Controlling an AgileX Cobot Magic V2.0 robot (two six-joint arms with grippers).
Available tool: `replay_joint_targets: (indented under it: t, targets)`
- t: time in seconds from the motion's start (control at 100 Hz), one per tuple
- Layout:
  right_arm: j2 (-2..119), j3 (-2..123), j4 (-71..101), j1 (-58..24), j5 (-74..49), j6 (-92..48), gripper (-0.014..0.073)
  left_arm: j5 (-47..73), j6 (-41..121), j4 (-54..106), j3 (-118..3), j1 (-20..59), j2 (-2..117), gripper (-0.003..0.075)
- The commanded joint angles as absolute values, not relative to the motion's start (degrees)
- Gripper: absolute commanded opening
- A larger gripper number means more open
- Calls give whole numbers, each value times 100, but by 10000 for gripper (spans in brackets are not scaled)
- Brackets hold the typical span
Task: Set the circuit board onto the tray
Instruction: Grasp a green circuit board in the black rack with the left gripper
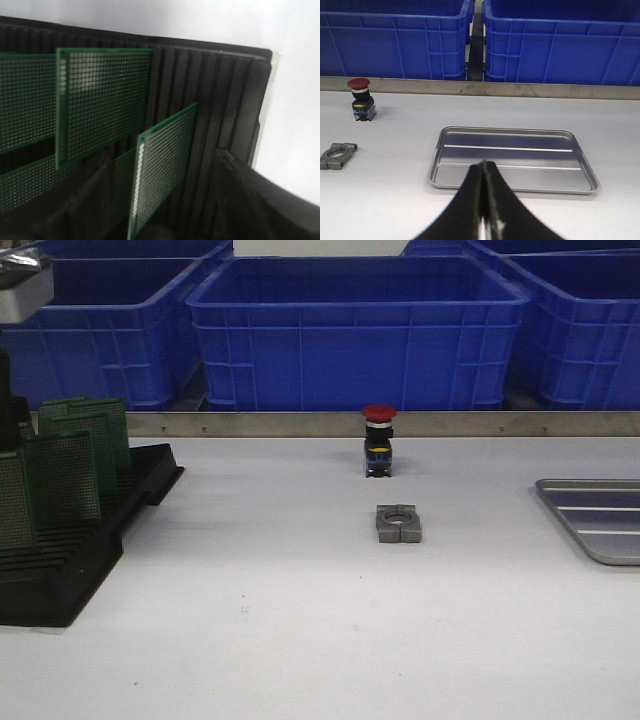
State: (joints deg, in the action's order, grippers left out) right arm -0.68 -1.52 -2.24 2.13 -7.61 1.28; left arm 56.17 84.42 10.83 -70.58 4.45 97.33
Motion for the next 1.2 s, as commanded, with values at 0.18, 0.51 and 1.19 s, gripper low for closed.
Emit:
replay_joint_targets:
  t: [0.18,0.51,1.19]
  targets:
    - [-207,-82,-235,225,-341,76,-61,5505,8437,1168,-7222,443,9829,372]
    - [-207,-82,-235,225,-341,76,-61,5758,8437,1139,-7351,443,9809,-20]
    - [-207,-82,-235,225,-341,76,-61,7273,8448,2317,-8422,1277,9785,-20]
